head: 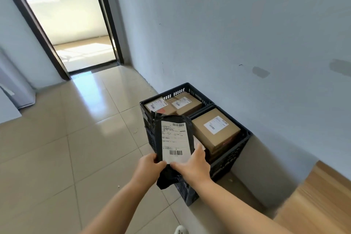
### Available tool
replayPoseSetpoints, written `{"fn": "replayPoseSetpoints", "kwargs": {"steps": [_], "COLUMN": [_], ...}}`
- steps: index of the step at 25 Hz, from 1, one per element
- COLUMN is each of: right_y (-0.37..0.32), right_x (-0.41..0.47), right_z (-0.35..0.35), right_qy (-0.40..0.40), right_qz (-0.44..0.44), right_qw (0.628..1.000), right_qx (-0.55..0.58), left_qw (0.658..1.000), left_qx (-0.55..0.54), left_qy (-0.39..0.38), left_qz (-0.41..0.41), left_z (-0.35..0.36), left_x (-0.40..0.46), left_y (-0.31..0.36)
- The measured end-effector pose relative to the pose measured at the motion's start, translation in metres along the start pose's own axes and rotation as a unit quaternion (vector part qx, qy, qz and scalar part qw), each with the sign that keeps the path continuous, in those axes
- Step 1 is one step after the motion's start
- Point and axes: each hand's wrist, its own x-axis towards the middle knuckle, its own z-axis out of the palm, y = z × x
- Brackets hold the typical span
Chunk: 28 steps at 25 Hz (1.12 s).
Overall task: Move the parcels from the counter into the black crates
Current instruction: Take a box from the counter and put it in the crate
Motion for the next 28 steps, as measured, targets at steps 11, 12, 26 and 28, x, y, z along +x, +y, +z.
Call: {"fn": "replayPoseSetpoints", "kwargs": {"steps": [11,12,26,28], "right_y": [0.01,0.014,0.083,0.096], "right_x": [0.173,0.183,0.296,0.304], "right_z": [0.004,0.003,0.04,0.06], "right_qy": [-0.105,-0.104,-0.037,-0.073], "right_qz": [0.111,0.126,0.271,0.224], "right_qw": [0.986,0.984,0.912,0.899], "right_qx": [-0.069,-0.065,-0.305,-0.37], "left_qw": [0.978,0.973,0.906,0.879], "left_qx": [0.165,0.177,0.288,0.348], "left_qy": [-0.127,-0.145,-0.31,-0.325], "left_qz": [-0.024,-0.017,-0.006,0.029], "left_z": [0.037,0.042,0.089,0.087], "left_x": [0.181,0.191,0.354,0.379], "left_y": [0.05,0.053,0.038,0.02]}}
